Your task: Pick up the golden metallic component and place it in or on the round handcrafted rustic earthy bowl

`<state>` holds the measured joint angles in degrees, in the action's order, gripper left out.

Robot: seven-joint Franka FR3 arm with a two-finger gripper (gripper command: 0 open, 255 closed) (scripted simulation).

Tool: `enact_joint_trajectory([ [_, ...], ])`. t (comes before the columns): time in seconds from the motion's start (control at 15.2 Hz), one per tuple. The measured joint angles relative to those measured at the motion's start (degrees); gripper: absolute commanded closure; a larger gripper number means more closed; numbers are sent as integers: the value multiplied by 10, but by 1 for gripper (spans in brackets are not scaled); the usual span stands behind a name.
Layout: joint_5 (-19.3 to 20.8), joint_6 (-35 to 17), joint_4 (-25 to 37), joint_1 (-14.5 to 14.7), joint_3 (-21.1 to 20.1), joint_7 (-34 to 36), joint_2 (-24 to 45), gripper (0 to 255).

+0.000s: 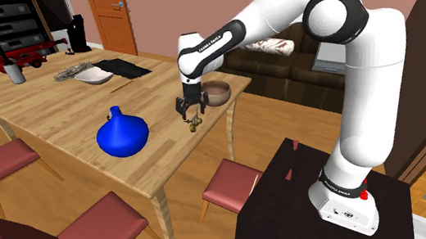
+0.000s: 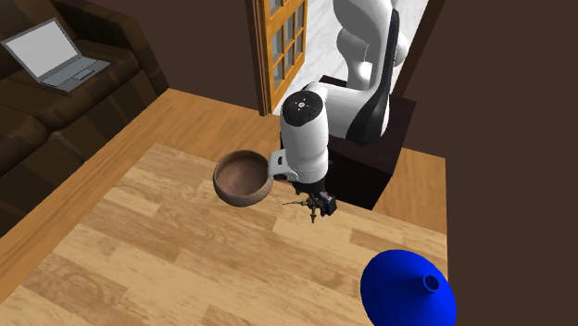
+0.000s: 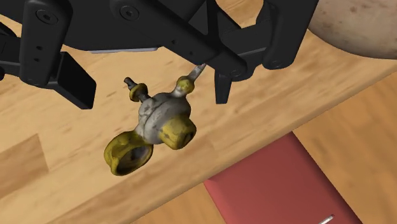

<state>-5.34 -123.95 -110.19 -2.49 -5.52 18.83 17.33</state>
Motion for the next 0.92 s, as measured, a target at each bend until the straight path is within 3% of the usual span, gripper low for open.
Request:
enact_joint_trajectory([
  [0.73, 0, -38, -16, 3, -1, 1, 21, 0],
  [0.79, 0, -38, -16, 3, -1, 1, 21, 255],
  [0.92, 0, -38, -16, 3, -1, 1, 21, 255],
])
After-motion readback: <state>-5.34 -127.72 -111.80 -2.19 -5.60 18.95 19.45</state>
